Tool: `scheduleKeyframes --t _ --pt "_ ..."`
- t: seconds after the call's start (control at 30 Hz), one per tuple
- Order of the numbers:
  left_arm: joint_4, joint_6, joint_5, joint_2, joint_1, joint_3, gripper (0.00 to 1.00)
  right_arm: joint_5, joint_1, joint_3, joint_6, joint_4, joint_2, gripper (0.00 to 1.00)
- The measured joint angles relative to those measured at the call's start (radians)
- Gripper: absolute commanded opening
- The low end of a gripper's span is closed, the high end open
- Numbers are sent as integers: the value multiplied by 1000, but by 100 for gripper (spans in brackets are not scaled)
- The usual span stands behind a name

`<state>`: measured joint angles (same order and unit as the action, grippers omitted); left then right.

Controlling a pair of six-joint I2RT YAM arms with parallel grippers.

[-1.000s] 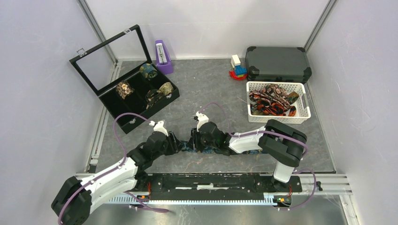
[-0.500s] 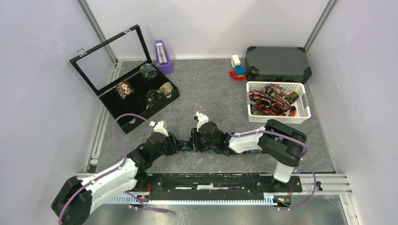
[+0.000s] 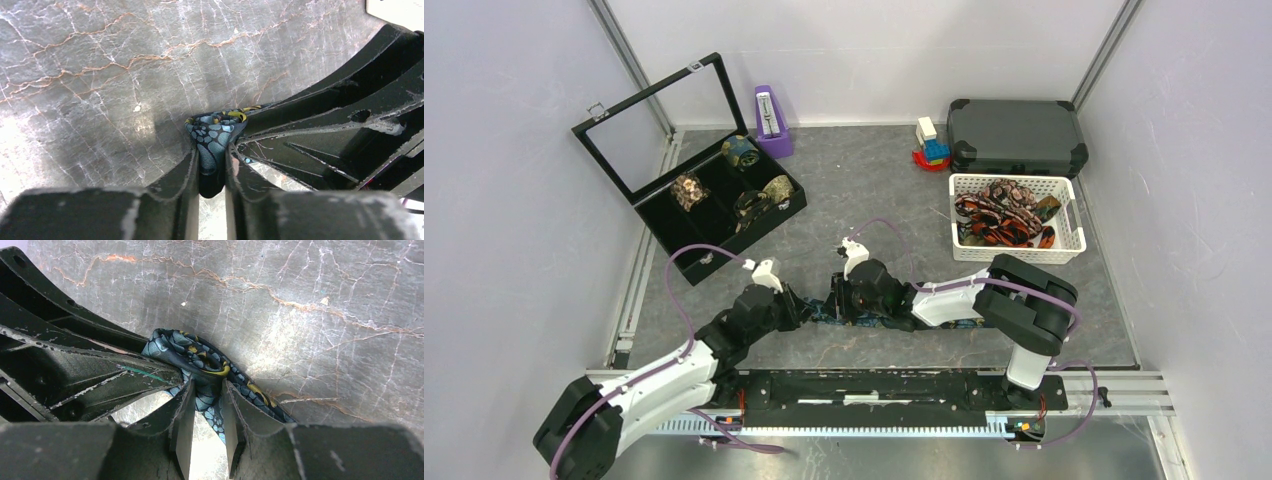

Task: Roll the ties
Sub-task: Roll the tie at the center of the board.

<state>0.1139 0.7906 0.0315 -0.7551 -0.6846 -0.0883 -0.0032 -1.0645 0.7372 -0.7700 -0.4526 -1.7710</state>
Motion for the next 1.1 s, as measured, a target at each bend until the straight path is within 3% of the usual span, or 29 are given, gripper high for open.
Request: scheduleKeyframes --t 0.13,0.37,0.7,1.1 --pt "4 -10 -7 -5 0 0 6 0 0 0 2 3 0 39" --pt "-21 -15 -8 -23 0 -25 4 6 2 1 30 50 26 45" --pt "-161 -25 29 -48 0 -112 2 14 2 1 69 117 125 29" --pt "-229 -31 46 -54 0 -141 2 -32 -9 79 66 111 -6 21"
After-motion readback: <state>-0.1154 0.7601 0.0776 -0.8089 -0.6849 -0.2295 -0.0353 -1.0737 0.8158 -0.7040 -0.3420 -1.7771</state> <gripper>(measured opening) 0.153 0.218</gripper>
